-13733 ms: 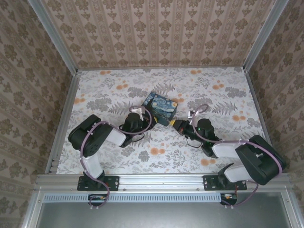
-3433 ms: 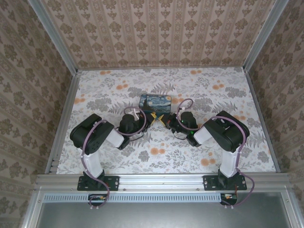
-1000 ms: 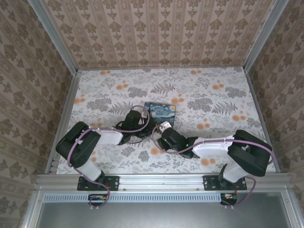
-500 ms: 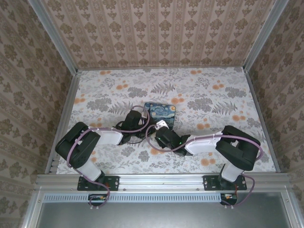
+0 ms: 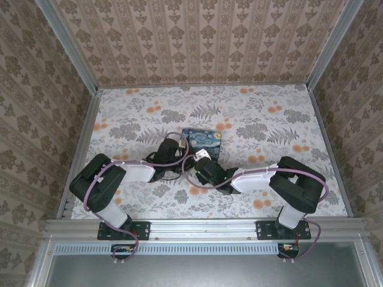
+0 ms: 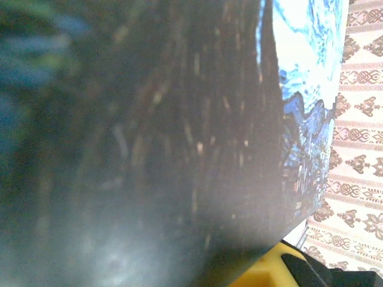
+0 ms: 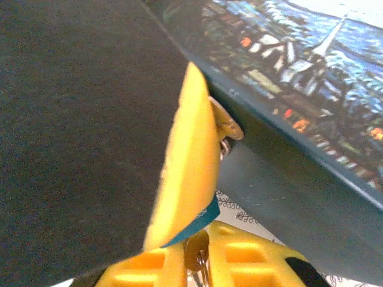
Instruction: Unlock the padlock with the key
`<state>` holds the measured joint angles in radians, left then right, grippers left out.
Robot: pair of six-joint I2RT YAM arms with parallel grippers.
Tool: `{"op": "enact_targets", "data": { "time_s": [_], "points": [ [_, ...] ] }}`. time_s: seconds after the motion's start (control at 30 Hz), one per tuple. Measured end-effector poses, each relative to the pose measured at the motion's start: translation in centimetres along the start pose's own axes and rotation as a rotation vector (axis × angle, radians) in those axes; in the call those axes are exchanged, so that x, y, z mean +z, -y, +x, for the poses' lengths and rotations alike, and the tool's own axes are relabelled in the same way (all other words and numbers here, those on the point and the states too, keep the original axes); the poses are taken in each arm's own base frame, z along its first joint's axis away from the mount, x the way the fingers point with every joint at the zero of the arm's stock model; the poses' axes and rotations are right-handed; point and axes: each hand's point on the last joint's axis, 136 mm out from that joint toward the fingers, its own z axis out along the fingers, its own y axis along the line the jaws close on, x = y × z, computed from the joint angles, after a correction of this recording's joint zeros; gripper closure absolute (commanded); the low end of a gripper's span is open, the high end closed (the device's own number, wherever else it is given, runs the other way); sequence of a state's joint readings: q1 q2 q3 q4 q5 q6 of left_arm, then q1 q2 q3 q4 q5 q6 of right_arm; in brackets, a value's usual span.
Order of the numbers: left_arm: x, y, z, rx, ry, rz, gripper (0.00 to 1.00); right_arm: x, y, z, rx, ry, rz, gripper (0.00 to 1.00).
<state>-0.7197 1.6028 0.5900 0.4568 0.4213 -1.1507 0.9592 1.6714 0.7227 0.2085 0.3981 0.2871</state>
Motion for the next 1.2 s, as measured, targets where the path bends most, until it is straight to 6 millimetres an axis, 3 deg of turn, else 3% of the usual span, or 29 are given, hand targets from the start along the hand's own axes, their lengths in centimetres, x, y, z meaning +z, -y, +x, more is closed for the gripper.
{"op": "enact_targets", "data": {
  "time_s": [0.07, 0.23, 0.33, 0.6, 0.8, 1.0, 1.2],
  "points": [
    [0.0, -0.1, -0.2, 0.0, 0.009, -0.005, 1.0, 0.1, -0.2, -0.1, 0.013, -0.003, -0.029, 1.0],
    [0.0, -0.2, -0.4, 0.0, 0.024, -0.013, 1.0, 0.3, -0.4, -0.2, 0.09, -0.014, -0.147, 0.99],
    [0.0, -0.2, -0.3, -0.001, 0.02, -0.012, 1.0, 0.2, -0.4, -0.2, 0.144, -0.023, -0.219, 0.58],
    [0.0, -0.3, 0.0, -0.001, 0.01, -0.019, 1.0, -1.8, -0.7, -1.2, 0.287, 0.025, -0.345, 0.29],
    [0.0, -0.5, 0.1, -0.001, 0.006, -0.026, 0.97, -2.6, 0.8, -0.9, 0.412, 0.051, -0.352, 0.23],
    [-0.1, -1.0, 0.4, 0.015, -0.003, -0.049, 0.68, -2.4, 1.7, -0.8, 0.543, 0.063, -0.379, 0.22],
    [-1.1, -0.4, -0.4, 0.041, 0.038, -0.054, 0.53, -1.9, 2.1, -1.5, 0.658, 0.082, -0.428, 0.22]
  ]
}}
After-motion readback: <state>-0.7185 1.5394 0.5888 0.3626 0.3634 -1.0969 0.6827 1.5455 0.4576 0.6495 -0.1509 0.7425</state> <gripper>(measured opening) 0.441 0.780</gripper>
